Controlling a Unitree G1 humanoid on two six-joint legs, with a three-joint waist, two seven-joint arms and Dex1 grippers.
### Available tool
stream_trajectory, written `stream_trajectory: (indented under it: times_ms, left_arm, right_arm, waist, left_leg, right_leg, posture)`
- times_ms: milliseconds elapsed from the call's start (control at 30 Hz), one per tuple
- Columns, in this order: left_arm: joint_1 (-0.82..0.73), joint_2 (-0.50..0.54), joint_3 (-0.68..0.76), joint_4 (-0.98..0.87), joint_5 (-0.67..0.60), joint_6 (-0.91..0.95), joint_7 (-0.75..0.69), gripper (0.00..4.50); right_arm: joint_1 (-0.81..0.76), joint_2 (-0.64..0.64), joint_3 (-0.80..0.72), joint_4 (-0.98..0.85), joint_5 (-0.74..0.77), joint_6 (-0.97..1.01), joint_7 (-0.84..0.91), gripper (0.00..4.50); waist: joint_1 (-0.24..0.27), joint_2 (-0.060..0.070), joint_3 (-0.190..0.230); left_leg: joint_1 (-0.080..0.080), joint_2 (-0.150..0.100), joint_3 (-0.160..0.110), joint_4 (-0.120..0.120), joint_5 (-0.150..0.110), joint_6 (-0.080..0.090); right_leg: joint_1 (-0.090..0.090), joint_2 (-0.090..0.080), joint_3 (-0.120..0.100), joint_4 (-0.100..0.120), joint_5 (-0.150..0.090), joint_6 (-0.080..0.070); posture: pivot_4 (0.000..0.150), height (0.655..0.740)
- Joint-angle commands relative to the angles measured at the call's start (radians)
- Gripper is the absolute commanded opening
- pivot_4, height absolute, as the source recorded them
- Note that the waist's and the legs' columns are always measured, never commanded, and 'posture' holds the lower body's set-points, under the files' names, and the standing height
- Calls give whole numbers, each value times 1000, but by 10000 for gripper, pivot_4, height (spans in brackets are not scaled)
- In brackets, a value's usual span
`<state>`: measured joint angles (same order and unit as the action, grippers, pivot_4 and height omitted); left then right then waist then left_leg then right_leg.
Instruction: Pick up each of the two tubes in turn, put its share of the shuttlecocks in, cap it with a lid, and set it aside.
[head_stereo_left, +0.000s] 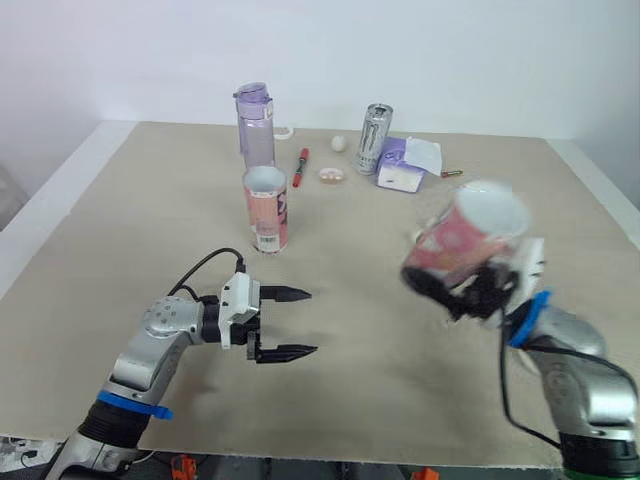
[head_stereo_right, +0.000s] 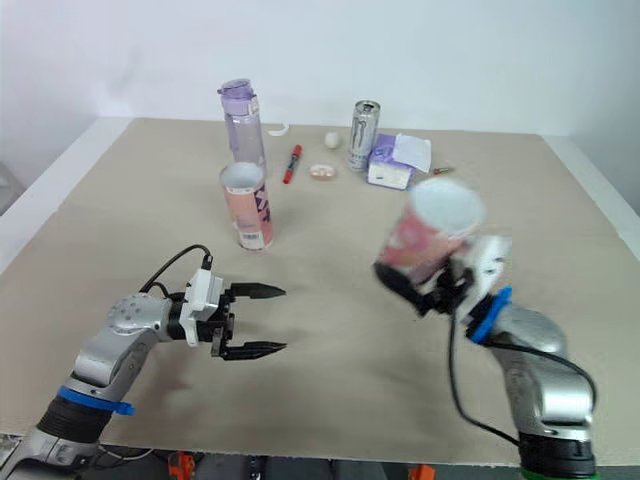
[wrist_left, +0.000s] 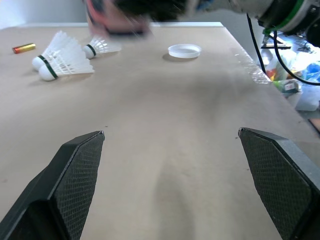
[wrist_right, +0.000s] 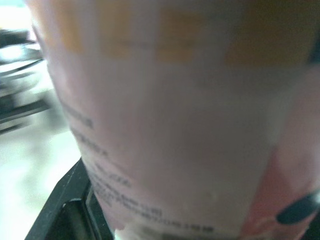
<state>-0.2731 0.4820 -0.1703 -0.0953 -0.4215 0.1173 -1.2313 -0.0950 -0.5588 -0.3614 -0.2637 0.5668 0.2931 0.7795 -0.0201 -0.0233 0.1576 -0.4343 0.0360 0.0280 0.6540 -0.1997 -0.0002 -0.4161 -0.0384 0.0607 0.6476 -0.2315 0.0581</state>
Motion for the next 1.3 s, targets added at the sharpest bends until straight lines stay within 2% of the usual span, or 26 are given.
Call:
stream_trajectory:
  times_ms: [33,233,600,767,900,1000,1033,1300]
  left_arm:
    - [-3,-11,-9,-58,-35,21,-4,45000]
    - [5,-37,-22,-116,-46,27,27,45000]
    - [9,-57,-30,-151,-28,38,75,45000]
    - [9,-47,-30,-156,-20,42,84,45000]
    - [11,-40,-32,-161,-23,44,88,45000]
    - [8,-36,-33,-159,-23,44,92,45000]
    - [9,-34,-33,-159,-23,44,92,45000]
    - [17,-27,-39,-158,-22,42,88,45000]
  right_arm:
    - [-7,-29,-217,133,4,-36,-140,34965]
    - [-32,-100,-368,472,-72,-128,-270,34965]
    - [-185,-227,-319,1015,-196,-307,-300,34965]
    - [-269,-268,-295,1181,-209,-356,-301,34965]
    - [-288,-276,-272,1235,-215,-371,-284,34965]
    - [-279,-269,-272,1245,-210,-373,-287,44003]
    - [-271,-265,-271,1236,-209,-372,-285,44649]
    - [-146,-224,-287,1083,-181,-331,-293,44649]
  waist:
    - [0,0,0]
    - [-1,1,0]
    - [-16,4,-1]
    - [-26,4,0]
    - [-26,3,0]
    - [-26,3,0]
    - [-26,3,0]
    - [-26,3,0]
  left_leg:
    - [0,0,0,0,0,0]
    - [3,-3,2,-1,0,0]
    - [12,-6,8,-2,0,1]
    - [12,-7,9,-2,0,1]
    - [12,-7,9,-3,0,1]
    - [12,-7,9,-3,0,1]
    - [12,-8,9,-3,0,1]
    - [12,-8,9,-3,0,1]
  right_leg:
    - [0,0,0,0,0,0]
    - [3,-2,5,0,-1,0]
    - [9,-1,15,0,-1,4]
    - [9,-1,19,-1,-2,6]
    - [9,-1,19,-1,-3,7]
    - [9,-1,20,-2,-3,8]
    - [9,-1,20,-2,-3,8]
    - [9,0,21,-2,-3,8]
  posture:
    - [1500,7400]
    - [1500,7400]
    - [1500,7400]
    - [1500,7400]
    - [1500,7400]
    - [1500,7400]
    - [1500,7400]
    - [1500,7400]
